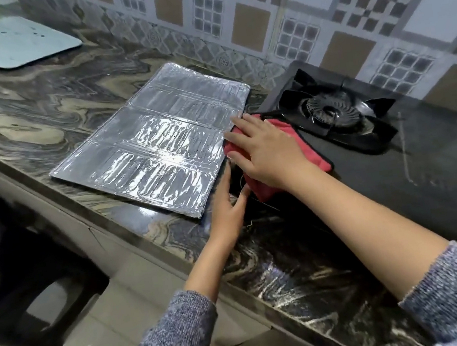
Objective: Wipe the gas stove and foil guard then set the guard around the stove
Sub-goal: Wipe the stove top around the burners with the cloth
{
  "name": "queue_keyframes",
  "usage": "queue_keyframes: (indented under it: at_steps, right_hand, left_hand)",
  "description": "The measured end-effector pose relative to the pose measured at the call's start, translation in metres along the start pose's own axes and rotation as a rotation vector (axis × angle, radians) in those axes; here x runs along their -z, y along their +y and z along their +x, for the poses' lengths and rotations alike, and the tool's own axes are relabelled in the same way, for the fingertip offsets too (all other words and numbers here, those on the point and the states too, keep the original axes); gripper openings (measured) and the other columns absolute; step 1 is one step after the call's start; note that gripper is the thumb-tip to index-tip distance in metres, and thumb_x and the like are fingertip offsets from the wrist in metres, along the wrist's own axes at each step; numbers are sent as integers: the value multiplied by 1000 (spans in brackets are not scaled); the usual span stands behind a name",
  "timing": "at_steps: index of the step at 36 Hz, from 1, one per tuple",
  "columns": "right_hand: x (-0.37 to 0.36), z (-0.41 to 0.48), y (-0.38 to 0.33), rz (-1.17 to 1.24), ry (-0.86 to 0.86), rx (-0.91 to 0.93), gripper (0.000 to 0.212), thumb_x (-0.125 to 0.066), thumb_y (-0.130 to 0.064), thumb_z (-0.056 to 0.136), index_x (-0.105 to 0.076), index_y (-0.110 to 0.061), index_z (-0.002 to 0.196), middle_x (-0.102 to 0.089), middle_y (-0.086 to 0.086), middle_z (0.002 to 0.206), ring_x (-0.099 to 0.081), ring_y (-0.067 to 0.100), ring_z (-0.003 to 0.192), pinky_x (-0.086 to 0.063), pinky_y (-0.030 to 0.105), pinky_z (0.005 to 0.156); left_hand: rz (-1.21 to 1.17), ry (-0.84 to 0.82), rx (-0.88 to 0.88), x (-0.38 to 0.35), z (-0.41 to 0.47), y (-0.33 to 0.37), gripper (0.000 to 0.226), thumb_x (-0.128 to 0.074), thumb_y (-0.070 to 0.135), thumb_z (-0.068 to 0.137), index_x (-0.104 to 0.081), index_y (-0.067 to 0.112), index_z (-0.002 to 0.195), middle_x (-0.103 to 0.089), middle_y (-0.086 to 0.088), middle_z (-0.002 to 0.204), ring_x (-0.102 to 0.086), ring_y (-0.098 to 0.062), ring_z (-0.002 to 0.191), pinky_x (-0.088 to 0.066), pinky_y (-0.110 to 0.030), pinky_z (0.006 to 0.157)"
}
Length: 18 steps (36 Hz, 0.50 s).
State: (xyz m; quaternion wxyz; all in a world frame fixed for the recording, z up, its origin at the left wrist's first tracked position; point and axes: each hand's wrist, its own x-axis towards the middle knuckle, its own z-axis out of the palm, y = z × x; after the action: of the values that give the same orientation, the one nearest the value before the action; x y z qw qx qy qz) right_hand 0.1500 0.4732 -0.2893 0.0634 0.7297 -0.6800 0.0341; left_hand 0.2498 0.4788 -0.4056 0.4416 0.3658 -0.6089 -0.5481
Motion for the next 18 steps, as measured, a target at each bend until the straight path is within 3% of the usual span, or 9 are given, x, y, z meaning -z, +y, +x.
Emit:
queue_keyframes:
  at_steps: [3,7,12,15,18]
  right_hand:
    - [-2,-7,4,-45,13,76,48,-43,-41,94,-37,-26,140,-22,1,155,-17,21,144,-18,43,117]
    - [-6,-24,13,-46,84,101,52,-46,-37,92,-35,-26,142,-29,5,153,-29,26,140,-28,43,112]
    - [-12,-50,19,-73,211,61,54,-53,-32,89,-38,-24,140,-40,6,147,-42,27,132,-38,44,105]
    - [-15,-67,21,-102,291,20,55,-58,-29,87,-41,-23,139,-45,6,143,-47,25,129,-41,43,102]
    - [-17,-81,26,-118,304,-29,53,-54,-32,89,-40,-24,139,-45,5,143,-47,24,129,-41,41,102]
  left_hand:
    - [28,7,-4,1,0,-1,60,-54,25,92,-27,20,145,-31,11,147,-27,2,133,-23,-4,104]
    - [-5,18,11,1,-2,1,58,-56,27,91,-31,22,144,-37,7,146,-33,-2,134,-26,-22,112]
    - [-10,56,3,-3,-5,4,57,-56,25,91,-32,24,143,-36,15,142,-33,4,129,-25,2,98]
    - [-16,79,14,-5,-6,4,58,-56,26,91,-32,22,143,-37,6,148,-34,-3,133,-28,-4,99]
    - [-13,80,24,-7,-8,6,58,-55,28,92,-31,24,144,-36,8,148,-34,-3,133,-29,-7,99]
